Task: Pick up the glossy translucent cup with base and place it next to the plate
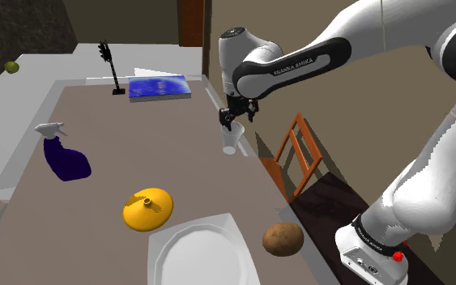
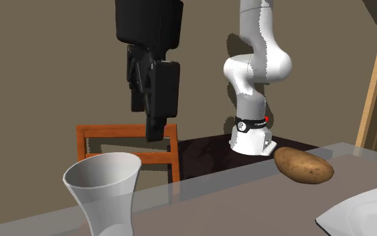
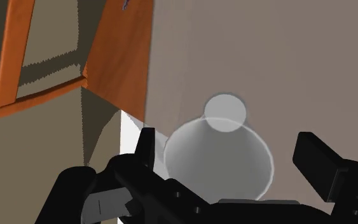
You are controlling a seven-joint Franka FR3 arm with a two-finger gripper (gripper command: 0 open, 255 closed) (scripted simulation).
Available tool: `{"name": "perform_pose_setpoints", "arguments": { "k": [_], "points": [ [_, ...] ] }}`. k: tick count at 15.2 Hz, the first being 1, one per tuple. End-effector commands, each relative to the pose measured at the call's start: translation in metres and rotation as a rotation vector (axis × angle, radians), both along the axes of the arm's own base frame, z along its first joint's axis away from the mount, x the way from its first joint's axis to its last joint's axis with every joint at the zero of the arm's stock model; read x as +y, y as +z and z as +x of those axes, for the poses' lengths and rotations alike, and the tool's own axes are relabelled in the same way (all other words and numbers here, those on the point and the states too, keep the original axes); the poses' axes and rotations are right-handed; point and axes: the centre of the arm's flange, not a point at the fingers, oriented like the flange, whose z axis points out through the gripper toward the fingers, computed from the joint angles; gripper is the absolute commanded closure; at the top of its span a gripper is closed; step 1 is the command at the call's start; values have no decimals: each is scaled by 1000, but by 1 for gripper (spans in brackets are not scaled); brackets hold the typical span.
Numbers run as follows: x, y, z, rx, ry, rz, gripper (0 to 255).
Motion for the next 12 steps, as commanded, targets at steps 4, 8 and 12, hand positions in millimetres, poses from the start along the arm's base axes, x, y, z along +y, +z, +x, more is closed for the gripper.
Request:
{"name": "perform_pose_setpoints", "arguments": {
  "k": [4,8,12],
  "points": [
    [31,-39,52,-6,-27,-44,0],
    [37,-62,68,-7,-36,-58,0],
    [30,-82,67,-7,-36,-58,0]
  ]
}}
